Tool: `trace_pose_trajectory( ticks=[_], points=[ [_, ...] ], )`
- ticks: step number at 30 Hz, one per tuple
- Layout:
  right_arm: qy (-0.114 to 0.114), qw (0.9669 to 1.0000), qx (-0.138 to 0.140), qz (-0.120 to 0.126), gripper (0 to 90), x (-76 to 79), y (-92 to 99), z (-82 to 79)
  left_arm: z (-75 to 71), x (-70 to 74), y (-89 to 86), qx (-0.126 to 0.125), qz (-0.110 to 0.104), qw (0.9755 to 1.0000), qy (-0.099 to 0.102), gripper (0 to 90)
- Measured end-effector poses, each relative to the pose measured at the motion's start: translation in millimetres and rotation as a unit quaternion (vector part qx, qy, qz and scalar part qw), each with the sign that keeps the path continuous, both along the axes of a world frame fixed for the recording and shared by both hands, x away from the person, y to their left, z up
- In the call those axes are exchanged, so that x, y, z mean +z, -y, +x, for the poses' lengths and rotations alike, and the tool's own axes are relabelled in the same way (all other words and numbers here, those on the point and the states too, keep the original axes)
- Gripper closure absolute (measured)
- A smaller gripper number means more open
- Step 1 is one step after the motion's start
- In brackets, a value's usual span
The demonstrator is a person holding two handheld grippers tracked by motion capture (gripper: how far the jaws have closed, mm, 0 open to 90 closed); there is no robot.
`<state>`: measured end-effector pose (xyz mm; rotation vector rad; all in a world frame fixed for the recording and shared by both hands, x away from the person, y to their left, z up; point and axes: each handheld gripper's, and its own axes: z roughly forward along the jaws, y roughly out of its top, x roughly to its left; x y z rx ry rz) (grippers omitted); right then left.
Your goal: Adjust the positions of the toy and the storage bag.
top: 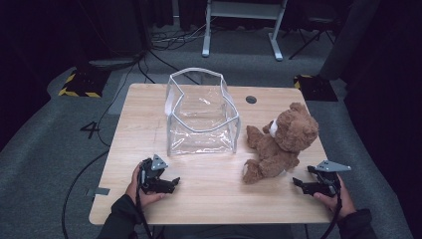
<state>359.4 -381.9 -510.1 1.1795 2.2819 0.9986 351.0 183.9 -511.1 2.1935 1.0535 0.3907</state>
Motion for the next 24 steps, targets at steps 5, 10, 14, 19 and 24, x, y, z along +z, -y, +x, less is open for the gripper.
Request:
trace_pose_trajectory(
  ticks=[5, 10, 14, 19, 24],
  points=[
    [0.0, 1.0, 0.0, 0.0, 15.3, 0.0, 0.0, 0.0, 0.0, 0.0, 0.0, 0.0, 0.0, 1.0, 0.0, 9.4],
    [-0.001, 1.0, -0.001, -0.001, 15.3, 0.2, -0.1, 0.0, -0.1, 0.0, 0.0, 0.0, 0.0, 1.0, 0.0, 9.4],
    [-0.002, 1.0, 0.0, -0.003, 15.2, 0.7, 0.4, -0.2, -0.1, 0.0, 0.0, 0.0, 0.0, 1.0, 0.0, 9.4],
    [0.01, 0.9999, 0.007, -0.011, 18.7, 6.3, 0.2, -3.4, 0.0, 0.0, -0.1, 0.0, 0.0, 1.0, 0.0, 9.4],
    [0.03, 0.9995, 0.004, 0.004, 20.9, 22.3, -0.4, -7.8, 0.0, 0.0, -0.1, 0.0, 0.0, 1.0, 0.0, 9.4]
  ],
)
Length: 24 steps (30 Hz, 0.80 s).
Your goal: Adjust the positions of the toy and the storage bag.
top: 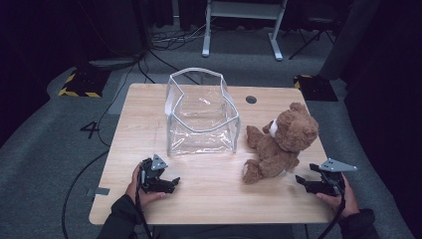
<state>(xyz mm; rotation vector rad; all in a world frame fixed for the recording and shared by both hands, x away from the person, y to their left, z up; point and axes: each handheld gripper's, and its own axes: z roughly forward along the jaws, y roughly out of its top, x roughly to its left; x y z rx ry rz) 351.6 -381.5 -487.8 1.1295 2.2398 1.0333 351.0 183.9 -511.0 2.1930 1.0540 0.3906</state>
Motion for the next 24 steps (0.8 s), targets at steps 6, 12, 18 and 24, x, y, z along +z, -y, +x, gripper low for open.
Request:
trace_pose_trajectory(
  ticks=[6, 12, 18, 24],
  points=[
    [0.025, 0.9997, -0.001, 0.004, 20.5, 16.0, -4.8, -3.9, 0.0, 0.0, 0.0, 0.0, 0.0, 1.0, 0.0, 9.4],
    [0.042, 0.999, -0.006, 0.013, 20.1, 25.6, -6.1, -3.7, 0.0, 0.0, 0.0, 0.0, 0.0, 1.0, 0.0, 9.4],
    [0.059, 0.998, -0.008, 0.021, 20.0, 36.5, -8.7, -2.1, 0.0, 0.0, 0.0, 0.0, 0.0, 1.0, 0.0, 9.4],
    [0.075, 0.9966, -0.011, 0.032, 19.9, 49.0, -12.7, 1.2, 0.0, 0.0, 0.0, 0.0, 0.0, 1.0, 0.0, 9.4]
  ],
)
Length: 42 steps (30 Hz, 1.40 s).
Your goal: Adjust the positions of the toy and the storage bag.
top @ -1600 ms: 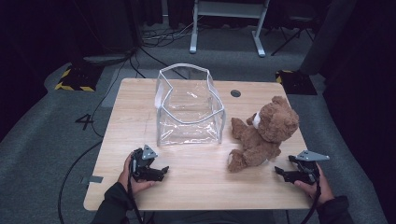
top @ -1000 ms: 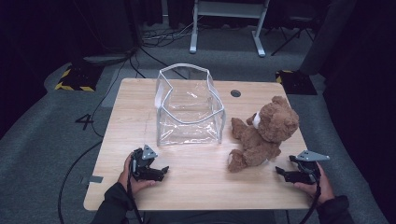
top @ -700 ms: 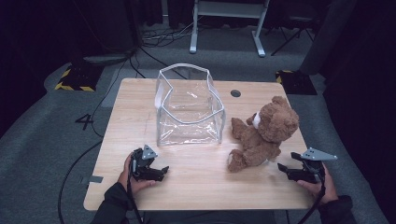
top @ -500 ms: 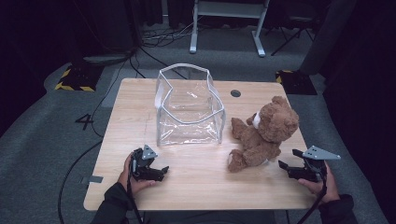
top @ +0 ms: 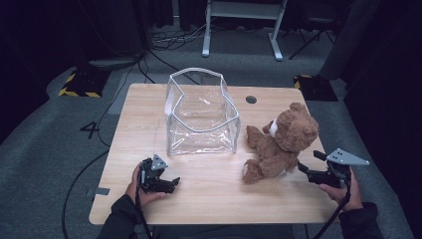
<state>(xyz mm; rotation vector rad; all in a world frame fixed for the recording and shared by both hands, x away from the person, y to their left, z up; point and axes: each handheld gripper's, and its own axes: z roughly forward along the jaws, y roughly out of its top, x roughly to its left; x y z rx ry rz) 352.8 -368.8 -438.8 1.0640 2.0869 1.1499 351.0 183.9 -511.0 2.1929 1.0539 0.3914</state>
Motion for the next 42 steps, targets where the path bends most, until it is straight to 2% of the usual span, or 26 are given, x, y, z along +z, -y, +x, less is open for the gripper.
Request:
trace_pose_trajectory(
  ticks=[3, 8, 12, 21, 30, 38, 42],
  points=[
    [0.01, 0.9999, -0.003, 0.005, 19.8, 8.5, -6.2, 4.2, 0.0, 0.0, 0.0, 0.0, 0.0, 1.0, 0.0, 9.4],
    [0.009, 0.9999, -0.008, 0.01, 22.2, 15.4, -15.0, 10.5, 0.0, 0.0, 0.0, 0.0, 0.0, 1.0, 0.0, 9.4],
    [0.01, 0.9999, -0.004, 0.014, 21.9, 17.3, -19.5, 12.7, 0.0, 0.0, 0.0, 0.0, 0.0, 1.0, 0.0, 9.4],
    [0.015, 0.9993, -0.02, 0.027, 19.4, 19.2, -33.7, 24.3, 0.0, 0.1, -0.1, 0.0, 0.0, 1.0, 0.0, 9.4],
    [0.025, 0.999, -0.008, 0.035, 19.0, 27.8, -46.0, 20.1, 0.0, 0.0, 0.0, 0.0, 0.0, 1.0, 0.0, 9.4],
    [0.015, 0.9989, -0.031, 0.033, 15.4, 25.4, -62.6, 30.4, 0.0, 0.0, 0.0, 0.0, 0.0, 1.0, 0.0, 9.4],
    [-0.007, 0.9986, -0.043, 0.029, 14.2, 20.7, -69.9, 39.2, 0.0, 0.0, 0.0, 0.0, 0.0, 1.0, 0.0, 9.4]
  ],
)
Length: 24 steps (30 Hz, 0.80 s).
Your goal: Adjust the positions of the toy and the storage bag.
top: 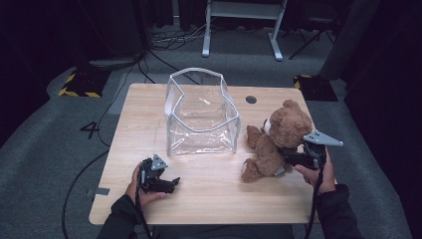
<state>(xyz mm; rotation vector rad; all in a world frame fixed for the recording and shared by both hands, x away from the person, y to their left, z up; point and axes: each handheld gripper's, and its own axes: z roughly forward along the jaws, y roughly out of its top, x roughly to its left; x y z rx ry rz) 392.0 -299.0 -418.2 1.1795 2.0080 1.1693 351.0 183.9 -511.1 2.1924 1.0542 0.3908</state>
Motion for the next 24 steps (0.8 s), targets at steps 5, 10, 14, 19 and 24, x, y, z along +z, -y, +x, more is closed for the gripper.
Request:
trace_pose_trajectory(
  ticks=[5, 10, 14, 19, 24],
  points=[
    [-0.021, 0.9997, -0.008, -0.006, 9.7, -5.0, -1.0, 9.8, 0.0, 0.0, 0.0, 0.0, 0.0, 1.0, 0.0, 9.4],
    [-0.026, 0.9997, 0.001, 0.001, 10.5, -9.5, -0.3, 12.9, 0.0, 0.0, 0.0, 0.0, 0.0, 1.0, 0.0, 9.4],
    [-0.025, 0.9997, 0.008, -0.002, 16.7, -12.1, -0.8, 13.1, 0.0, 0.0, 0.0, 0.0, 0.0, 1.0, 0.0, 9.4],
    [-0.017, 0.9993, 0.023, -0.022, 33.5, -13.2, -1.5, 11.0, -0.5, 0.7, -1.8, 0.001, 0.003, 1.0, 0.002, 10.4],
    [-0.012, 0.9989, 0.039, -0.022, 40.0, -13.2, 3.7, 8.6, -2.1, 6.4, -4.7, 0.011, 0.012, 0.9998, 0.013, 15.6]
  ],
)
